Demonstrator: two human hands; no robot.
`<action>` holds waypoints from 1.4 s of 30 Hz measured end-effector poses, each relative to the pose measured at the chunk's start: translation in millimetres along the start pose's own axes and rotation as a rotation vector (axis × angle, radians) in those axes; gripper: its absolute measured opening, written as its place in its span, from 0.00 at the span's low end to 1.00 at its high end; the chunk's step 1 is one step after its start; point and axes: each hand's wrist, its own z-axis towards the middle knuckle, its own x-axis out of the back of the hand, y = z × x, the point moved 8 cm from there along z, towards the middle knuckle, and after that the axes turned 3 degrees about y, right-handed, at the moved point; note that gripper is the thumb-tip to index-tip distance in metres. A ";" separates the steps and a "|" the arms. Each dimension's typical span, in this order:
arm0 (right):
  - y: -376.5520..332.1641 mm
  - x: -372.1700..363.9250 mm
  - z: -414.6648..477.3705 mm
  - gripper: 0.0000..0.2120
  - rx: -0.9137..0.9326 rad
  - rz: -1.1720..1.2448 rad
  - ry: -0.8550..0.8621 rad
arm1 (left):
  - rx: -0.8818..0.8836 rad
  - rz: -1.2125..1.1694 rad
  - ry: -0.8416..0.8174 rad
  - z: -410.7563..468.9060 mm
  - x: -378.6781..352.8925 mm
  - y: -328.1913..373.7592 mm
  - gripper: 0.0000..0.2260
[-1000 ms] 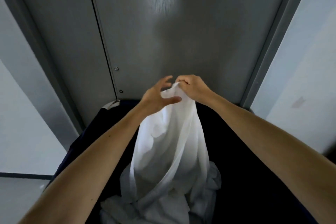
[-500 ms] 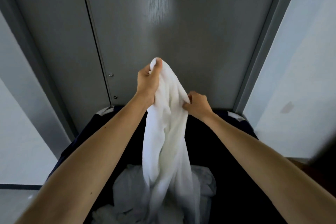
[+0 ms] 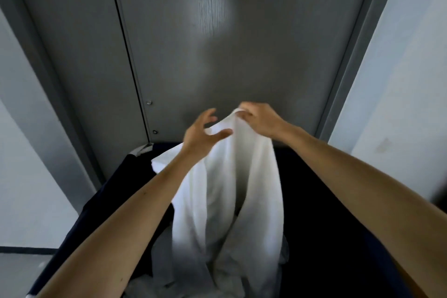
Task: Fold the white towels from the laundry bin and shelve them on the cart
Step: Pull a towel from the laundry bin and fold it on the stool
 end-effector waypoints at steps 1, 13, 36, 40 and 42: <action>-12.5 -9.9 -0.1 0.09 0.065 0.003 -0.042 | -0.017 0.054 -0.078 -1.8 -14.9 9.3 0.17; 85.8 -32.4 -31.4 0.17 -0.289 -0.227 -0.056 | 0.026 -0.597 0.293 17.6 25.9 45.0 0.08; 46.9 -43.2 -27.4 0.16 -0.158 -0.001 -0.066 | 0.044 -0.591 0.371 20.1 36.3 27.5 0.12; 97.2 -41.8 -41.5 0.10 -0.330 -0.199 -0.149 | 0.127 -0.705 0.556 31.5 85.7 17.2 0.14; 108.0 -34.7 -45.9 0.13 -0.389 -0.195 -0.129 | 0.113 -0.462 0.516 35.2 89.8 12.5 0.06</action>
